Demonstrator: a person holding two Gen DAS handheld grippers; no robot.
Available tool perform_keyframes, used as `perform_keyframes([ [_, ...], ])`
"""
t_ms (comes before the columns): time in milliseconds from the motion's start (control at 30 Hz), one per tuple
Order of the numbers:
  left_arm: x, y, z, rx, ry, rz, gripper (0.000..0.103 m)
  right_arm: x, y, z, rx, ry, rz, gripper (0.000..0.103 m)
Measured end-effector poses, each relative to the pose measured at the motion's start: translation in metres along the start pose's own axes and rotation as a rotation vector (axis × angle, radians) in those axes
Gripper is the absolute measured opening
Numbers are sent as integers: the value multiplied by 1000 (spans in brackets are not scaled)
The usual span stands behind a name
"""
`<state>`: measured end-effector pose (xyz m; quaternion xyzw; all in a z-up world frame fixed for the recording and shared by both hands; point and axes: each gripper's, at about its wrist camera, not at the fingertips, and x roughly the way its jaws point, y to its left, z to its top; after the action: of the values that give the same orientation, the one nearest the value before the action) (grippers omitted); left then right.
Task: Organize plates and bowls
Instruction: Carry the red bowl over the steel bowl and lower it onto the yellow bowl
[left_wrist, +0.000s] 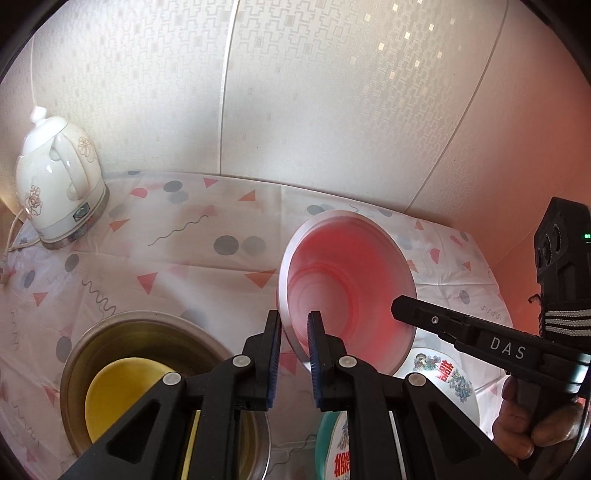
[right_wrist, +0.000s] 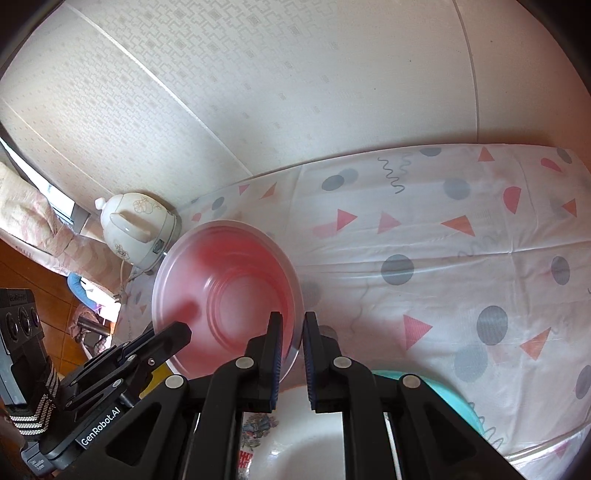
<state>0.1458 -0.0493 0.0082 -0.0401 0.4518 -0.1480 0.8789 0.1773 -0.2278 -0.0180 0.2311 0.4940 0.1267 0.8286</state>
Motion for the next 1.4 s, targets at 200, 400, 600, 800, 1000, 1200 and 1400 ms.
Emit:
perform_keyframes([
  [200, -27, 9, -12, -3, -48, 34, 13, -2, 20, -11, -23, -1, 36, 12],
  [400, -44, 28, -24, -36, -66, 52, 13, 2, 40, -22, -53, 19, 65, 12],
  [600, -58, 48, -39, -72, -74, 62, 13, 9, 60, -33, -81, 41, 87, 12],
  [800, -80, 73, -47, -112, -106, 72, 13, 14, 87, -43, -123, 52, 120, 12],
  [1000, -101, 100, -59, -154, -128, 78, 13, 18, 115, -55, -173, 74, 159, 12],
  [1200, -114, 124, -73, -197, -134, 94, 13, 32, 138, -73, -217, 123, 176, 12],
  [1400, -111, 142, -91, -250, -102, 101, 13, 46, 149, -89, -242, 181, 182, 12],
])
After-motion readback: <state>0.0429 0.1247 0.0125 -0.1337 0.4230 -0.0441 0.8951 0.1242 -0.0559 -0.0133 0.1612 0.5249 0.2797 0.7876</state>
